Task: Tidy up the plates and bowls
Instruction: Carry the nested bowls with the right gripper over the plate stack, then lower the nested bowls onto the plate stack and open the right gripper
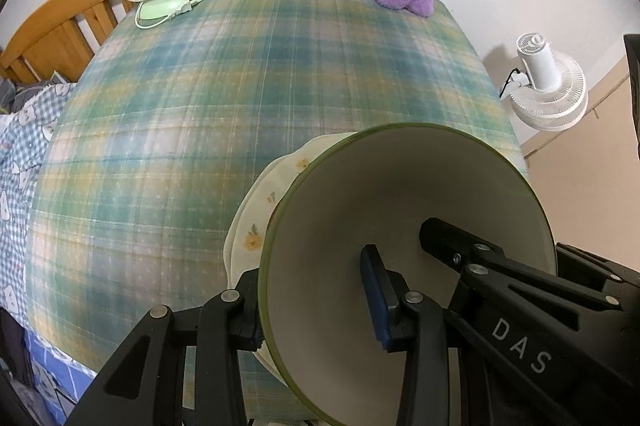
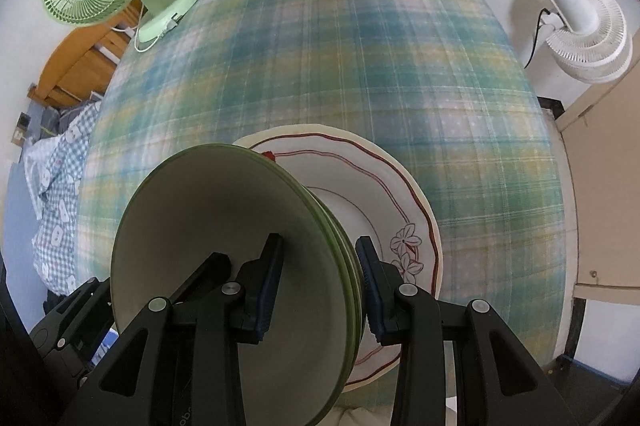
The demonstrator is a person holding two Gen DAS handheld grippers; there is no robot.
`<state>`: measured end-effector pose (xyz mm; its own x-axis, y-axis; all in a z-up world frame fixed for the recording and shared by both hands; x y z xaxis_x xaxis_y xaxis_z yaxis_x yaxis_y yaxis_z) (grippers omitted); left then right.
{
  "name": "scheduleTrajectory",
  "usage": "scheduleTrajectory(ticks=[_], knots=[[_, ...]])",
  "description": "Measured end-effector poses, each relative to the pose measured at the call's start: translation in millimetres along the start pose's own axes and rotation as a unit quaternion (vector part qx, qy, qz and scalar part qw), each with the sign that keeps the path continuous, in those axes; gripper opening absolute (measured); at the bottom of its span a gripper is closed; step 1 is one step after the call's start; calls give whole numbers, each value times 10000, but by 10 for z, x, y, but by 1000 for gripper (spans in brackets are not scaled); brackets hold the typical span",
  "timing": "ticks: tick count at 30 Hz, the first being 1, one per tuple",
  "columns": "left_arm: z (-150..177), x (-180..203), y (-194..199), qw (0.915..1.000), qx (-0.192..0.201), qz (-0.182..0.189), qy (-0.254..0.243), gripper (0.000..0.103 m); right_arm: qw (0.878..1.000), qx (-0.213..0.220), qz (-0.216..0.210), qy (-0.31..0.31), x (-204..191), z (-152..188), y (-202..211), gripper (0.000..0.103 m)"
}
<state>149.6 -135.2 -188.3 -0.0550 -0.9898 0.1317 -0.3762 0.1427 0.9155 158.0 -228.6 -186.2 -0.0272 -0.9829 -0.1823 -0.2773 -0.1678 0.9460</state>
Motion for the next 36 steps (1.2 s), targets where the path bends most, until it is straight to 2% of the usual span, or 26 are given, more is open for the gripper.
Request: scheduleTrajectory(ticks=[10,16,19,21,23,26,28,30,36], knots=[[-47,10,-25,9998,179,-119,35,38,9997,132,-17,198,-2,-69,-17,40],[-18,-14,-36,9998,156,-78,140,39,9991,217,35,371,-28,-56,9,40],[1,-30,-37,9997,137,-97,155,44,9989,228,84,409,-20,-39,20,40],[21,-50,-39,9997,113,-131,194,54,9989,235,89,390,-3,-25,28,41],[40,-80,-31,9996,104,-149,234,61,9989,240,152,365,13,-14,40,49],[46,-100,35,9994,207,-204,206,66,9987,329,184,357,41,-19,83,61],[39,-101,89,9992,321,-208,147,73,9980,481,250,339,75,-31,142,66],[20,-82,159,9989,429,-182,63,76,9976,567,266,301,85,-34,192,67],[-83,-47,392,9964,754,-288,-254,77,9945,936,371,295,35,-69,447,69]])
Point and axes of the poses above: each gripper's, at about its wrist camera, not at the fingertips, and y roughly against the way its jaws point, x to its right, z to its underside, the point moved 8 cm from there along -y, roughly the way its jaws point, and after that the axes turned 2 degrees about x, right-handed, at the moved point
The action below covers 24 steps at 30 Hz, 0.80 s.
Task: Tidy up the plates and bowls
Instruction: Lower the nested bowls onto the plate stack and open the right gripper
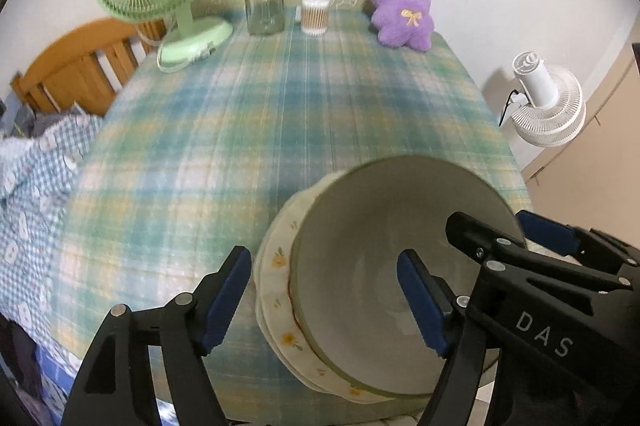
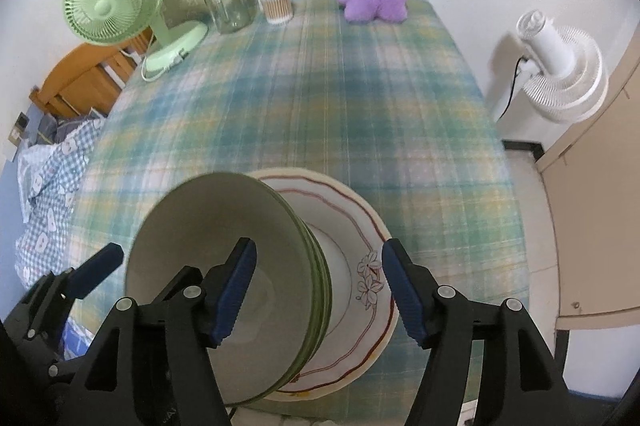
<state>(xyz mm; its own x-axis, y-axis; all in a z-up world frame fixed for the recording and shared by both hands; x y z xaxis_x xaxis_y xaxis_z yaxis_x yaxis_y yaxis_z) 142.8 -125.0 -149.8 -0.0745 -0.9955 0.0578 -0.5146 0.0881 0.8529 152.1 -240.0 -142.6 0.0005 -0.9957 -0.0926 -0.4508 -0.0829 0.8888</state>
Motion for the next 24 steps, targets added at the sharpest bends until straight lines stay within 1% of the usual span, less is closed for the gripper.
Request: scheduleTrajectory(ticks=[2,8,13,15,17,20,24], knots=[[-45,-26,78,9999,129,10,-83,78,9998,183,89,39,-47,-41,121,69],[-167,-240,356,9984,549,64,-156,87,9978,647,156,-49,-233,-111,427,70],[-213,-485,536,9966,785,91,-251,88,9940,1012,371,-168,-471,-155,644,71],[-244,-610,621,9951,942,105,-295,89,9919,1174,439,-203,-579,-176,726,72],[-264,-740,693,9939,1050,120,-330,90,9895,1334,506,-221,-682,-188,806,77],[-307,-965,803,9916,1219,167,-386,91,9847,1614,589,-280,-873,-204,933,81],[-341,-1248,908,9884,1444,172,-443,94,9788,1902,599,-472,-1125,-183,1060,84]])
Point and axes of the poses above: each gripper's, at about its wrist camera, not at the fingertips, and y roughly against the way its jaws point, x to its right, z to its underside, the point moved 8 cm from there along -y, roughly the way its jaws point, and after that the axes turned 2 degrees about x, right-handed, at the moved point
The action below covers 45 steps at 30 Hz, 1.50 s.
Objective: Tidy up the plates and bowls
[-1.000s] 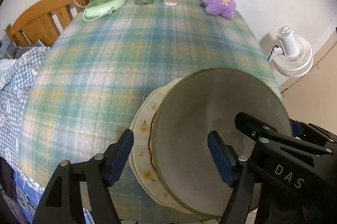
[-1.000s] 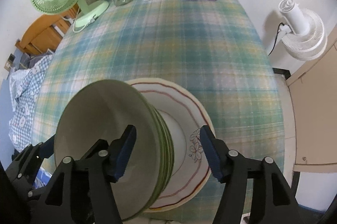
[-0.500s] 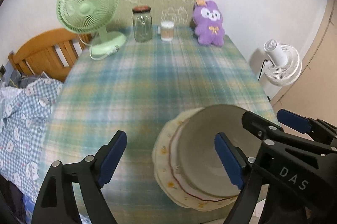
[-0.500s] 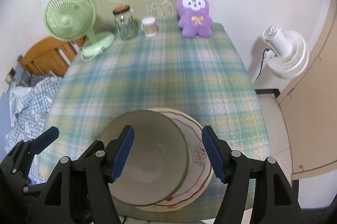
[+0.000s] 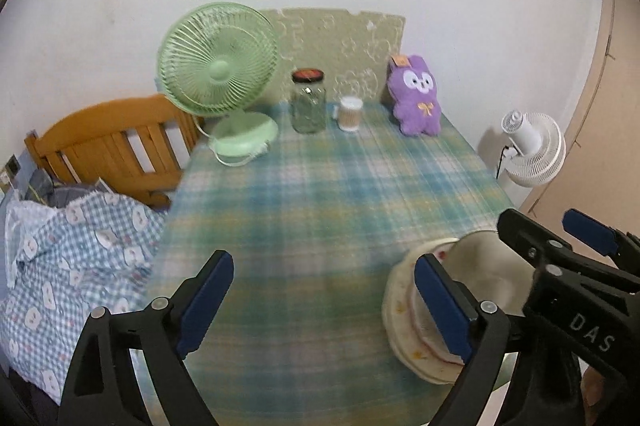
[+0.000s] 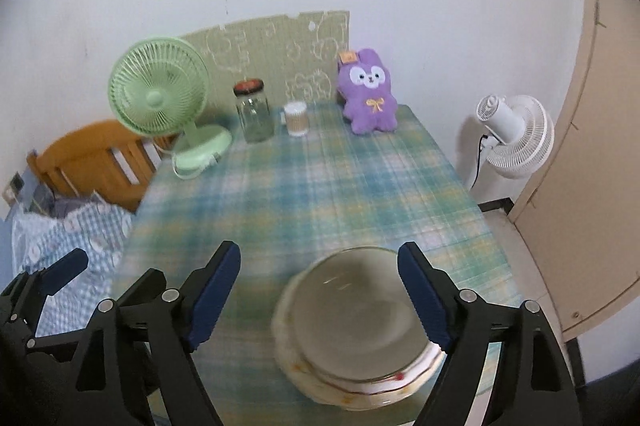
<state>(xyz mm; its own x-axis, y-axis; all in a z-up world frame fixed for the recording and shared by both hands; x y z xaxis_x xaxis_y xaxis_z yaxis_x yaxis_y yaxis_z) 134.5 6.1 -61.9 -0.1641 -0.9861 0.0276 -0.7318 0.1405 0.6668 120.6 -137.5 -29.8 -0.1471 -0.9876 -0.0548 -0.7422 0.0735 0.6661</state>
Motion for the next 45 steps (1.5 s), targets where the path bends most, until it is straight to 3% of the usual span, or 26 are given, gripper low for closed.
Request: scheduleTrajectory(ticks=[4,14,22,37,45], knots=[[5,-280,70,9998,153,15,-105,95,9993,290,134,-201,-201,66,122,86],[232,-636,165,9990,368,27,-264,99,9981,353,284,-411,-408,407,230,91],[531,-625,172,9988,410,-19,-253,99,9984,372,263,-325,-362,703,217,92],[1129,-390,83,9984,479,-202,220,100,9989,450,122,-65,43,1153,108,94],[1223,-333,157,9977,559,-267,275,100,9985,548,69,-20,106,1223,148,94]])
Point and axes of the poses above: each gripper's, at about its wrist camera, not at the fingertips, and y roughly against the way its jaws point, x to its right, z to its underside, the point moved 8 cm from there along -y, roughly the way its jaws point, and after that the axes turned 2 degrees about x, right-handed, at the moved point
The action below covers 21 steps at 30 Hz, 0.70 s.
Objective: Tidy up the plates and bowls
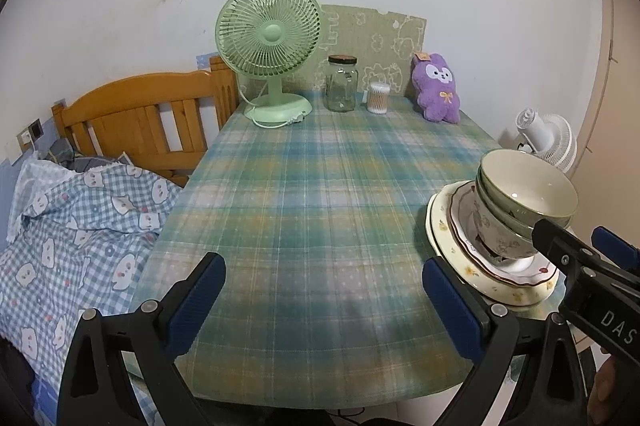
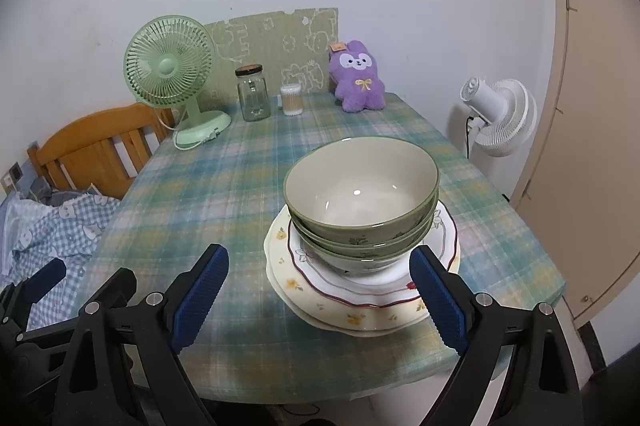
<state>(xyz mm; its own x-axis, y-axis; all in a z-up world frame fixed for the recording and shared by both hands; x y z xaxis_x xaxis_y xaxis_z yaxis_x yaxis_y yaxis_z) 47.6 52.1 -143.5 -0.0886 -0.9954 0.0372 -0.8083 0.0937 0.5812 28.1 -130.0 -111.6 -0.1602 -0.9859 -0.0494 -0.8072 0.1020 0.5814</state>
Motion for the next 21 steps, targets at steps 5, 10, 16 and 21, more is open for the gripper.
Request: scheduleTrajectory(ticks=[5,10,16,21], knots=[[-62,14,80,9998,160,-87,-30,100,9999,122,-30,-14,21,-46,58,94],[-85,-3,117,9996,233,-126,-5,100,9998,171,-53,-45,43,-61,80,94],[-83,-9,119,9996,221,-149,22,102,9998,158,-71,-50,67,-58,108,94],[-84,1,141,9995,250,-174,-6,102,9998,155,-86,-66,78,-65,137,94]])
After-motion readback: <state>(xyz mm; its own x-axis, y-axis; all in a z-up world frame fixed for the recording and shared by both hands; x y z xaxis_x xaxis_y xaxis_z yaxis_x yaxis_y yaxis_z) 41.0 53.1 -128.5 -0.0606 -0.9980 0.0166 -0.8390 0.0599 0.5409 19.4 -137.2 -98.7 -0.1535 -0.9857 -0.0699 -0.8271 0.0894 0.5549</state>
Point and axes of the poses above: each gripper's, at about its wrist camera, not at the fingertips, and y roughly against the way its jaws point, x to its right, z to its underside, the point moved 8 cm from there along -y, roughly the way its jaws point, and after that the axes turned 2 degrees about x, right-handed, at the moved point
